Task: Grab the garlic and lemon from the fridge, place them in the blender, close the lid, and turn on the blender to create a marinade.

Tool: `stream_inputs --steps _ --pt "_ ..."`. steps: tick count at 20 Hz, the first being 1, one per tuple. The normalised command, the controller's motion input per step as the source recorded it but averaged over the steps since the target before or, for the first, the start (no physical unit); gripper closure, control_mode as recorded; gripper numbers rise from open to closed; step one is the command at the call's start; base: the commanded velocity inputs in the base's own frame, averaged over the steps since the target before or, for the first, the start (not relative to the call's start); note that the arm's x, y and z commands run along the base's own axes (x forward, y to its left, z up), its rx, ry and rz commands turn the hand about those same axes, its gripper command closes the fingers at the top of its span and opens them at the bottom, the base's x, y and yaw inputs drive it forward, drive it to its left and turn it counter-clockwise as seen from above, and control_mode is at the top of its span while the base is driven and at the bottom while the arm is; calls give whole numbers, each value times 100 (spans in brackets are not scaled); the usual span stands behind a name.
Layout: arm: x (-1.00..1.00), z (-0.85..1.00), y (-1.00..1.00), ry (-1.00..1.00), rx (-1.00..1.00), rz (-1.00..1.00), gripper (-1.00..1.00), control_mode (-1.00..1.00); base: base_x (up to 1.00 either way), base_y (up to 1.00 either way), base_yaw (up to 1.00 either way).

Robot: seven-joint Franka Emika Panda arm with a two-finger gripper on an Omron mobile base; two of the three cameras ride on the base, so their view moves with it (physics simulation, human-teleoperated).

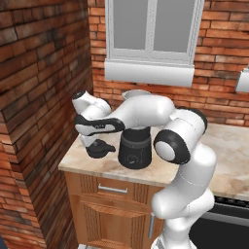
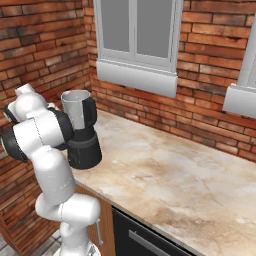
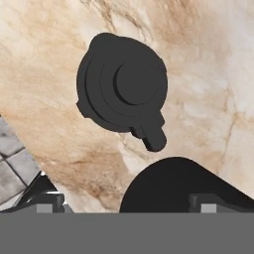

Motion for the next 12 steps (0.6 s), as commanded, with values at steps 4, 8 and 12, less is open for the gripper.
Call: stream_inputs --steps 4,8,12 --pt "18 -23 1 0 0 0 -100 -100 0 0 0" --pt "18 -18 0 0 0 0 -100 -100 0 0 0" --pt "25 -14 1 0 0 0 -100 -100 0 0 0"
